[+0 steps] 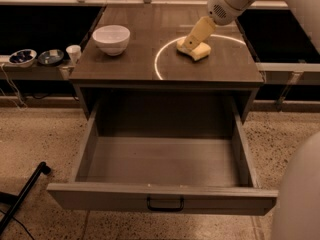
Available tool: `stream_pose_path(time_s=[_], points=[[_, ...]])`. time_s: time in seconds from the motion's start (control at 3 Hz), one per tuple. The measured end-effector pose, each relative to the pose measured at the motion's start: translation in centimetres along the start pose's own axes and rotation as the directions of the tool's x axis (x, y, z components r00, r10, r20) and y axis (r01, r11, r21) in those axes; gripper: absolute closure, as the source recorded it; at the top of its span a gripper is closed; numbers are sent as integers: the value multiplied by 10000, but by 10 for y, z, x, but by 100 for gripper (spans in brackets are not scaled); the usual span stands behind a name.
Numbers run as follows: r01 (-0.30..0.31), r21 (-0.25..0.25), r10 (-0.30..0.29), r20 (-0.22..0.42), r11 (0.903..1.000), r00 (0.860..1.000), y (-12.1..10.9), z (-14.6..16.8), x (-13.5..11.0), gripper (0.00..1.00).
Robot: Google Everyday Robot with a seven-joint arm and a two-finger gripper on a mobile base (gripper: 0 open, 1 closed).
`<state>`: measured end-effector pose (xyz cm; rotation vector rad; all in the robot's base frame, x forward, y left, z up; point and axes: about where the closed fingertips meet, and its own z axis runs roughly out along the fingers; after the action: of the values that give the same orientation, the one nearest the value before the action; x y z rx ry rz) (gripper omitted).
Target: Place sponge into top drawer
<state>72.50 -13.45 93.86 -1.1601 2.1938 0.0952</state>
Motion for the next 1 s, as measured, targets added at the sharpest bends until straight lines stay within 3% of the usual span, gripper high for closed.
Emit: stream_pose_path(time_s=[0.33, 0.67, 1.0], points=[[-483, -160, 485, 100, 9987, 9988, -4, 45, 16, 0], [-1275, 121, 1268, 452, 9918, 9909, -16, 89, 32, 0], [-2177, 135, 2160, 806, 9759, 9731, -30, 122, 39, 0]])
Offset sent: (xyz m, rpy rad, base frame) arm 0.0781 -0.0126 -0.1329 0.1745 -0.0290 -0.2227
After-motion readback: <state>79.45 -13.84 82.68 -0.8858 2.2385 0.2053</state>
